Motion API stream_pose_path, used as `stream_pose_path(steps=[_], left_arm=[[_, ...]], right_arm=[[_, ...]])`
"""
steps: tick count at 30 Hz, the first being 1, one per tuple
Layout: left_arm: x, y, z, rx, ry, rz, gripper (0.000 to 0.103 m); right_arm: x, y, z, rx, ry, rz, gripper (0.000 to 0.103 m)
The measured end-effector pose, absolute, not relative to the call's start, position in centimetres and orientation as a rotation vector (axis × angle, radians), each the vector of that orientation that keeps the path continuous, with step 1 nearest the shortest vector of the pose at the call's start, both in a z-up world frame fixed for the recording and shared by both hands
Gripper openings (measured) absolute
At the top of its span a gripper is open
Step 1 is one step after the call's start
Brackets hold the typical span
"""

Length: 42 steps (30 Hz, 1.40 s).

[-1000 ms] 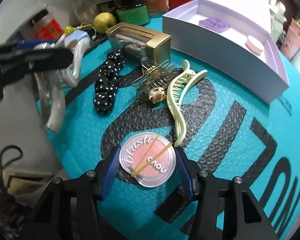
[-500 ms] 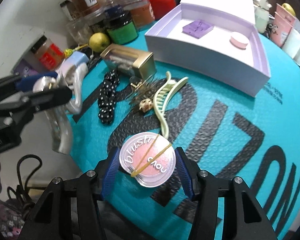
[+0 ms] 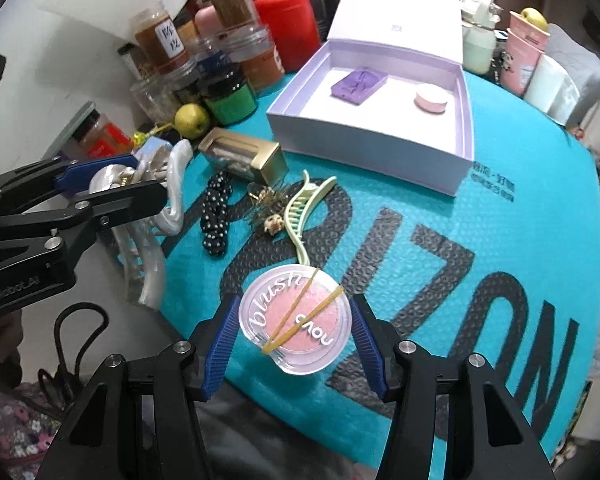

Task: Organize rigid objects
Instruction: 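Lift the claw clip with left tool while right tool lifts the blush compact toward the box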

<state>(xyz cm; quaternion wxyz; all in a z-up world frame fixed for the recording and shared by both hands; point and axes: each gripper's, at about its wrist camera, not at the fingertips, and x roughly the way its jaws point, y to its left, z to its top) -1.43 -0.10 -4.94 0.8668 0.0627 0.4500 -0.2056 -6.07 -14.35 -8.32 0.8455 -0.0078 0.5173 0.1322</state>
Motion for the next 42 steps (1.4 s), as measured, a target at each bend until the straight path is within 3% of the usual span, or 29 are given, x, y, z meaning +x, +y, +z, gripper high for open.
stream_pose_path(steps=[23, 42], left_arm=[[3.6, -2.0, -2.0, 0.235, 0.9, -0.639, 0.047], [8.5, -2.8, -2.5, 0.237, 0.928, -0.647, 0.047]], right_arm=[[-3.3, -14.5, -4.8, 0.037, 1.024, 0.17, 0.055], [2.4, -15.5, -5.4, 0.046, 1.065, 0.15, 0.055]])
